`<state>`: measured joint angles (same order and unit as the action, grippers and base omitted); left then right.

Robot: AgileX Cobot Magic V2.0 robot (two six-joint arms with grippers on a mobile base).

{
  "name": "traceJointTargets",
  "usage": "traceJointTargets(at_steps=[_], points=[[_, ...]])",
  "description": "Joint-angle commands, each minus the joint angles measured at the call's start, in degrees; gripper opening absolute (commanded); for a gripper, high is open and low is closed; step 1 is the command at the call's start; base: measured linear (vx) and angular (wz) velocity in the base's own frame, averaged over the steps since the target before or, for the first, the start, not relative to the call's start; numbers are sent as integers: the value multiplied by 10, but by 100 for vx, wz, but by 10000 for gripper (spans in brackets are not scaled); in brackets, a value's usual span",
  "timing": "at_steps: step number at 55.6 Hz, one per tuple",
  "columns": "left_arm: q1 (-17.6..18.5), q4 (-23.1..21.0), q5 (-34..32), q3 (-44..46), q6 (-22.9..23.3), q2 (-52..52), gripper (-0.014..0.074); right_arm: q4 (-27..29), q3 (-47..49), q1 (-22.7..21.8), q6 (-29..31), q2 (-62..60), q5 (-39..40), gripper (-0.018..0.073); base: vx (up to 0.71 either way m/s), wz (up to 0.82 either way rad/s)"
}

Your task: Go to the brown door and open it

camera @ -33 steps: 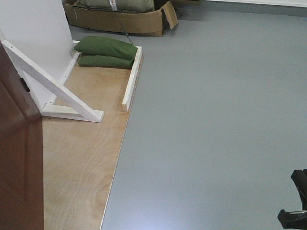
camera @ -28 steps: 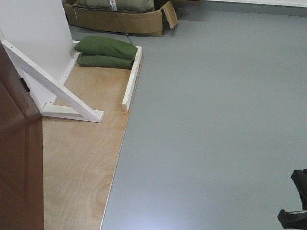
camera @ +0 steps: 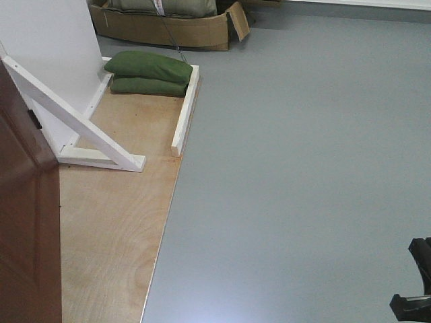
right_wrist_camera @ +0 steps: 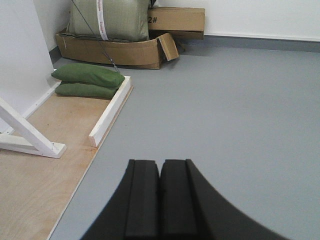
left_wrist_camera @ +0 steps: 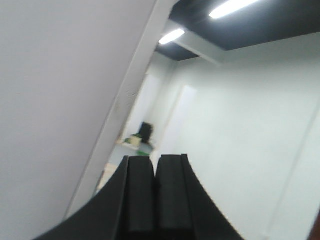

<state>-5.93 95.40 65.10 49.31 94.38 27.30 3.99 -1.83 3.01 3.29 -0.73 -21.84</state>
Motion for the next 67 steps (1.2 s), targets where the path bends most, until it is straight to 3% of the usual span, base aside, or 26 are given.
traceJointTargets(at_steps=[1,26,34,44,67], points=[[0,22,8,15,-7,34,-6,-2,-2,1,4,-3,46,0,0,0],[1,-3,-75,15,-1,106,-6,-2,-2,1,4,-3,44,0,0,0],[1,-20,-115,15,1,107,-6,-2,-2,1,4,-3,44,0,0,0],[1,-36,-156,15,40,106,-6,-2,-2,1,4,-3,44,0,0,0],[1,-50,-272,15,45,105,-6,-2,-2,1,4,-3,44,0,0,0]])
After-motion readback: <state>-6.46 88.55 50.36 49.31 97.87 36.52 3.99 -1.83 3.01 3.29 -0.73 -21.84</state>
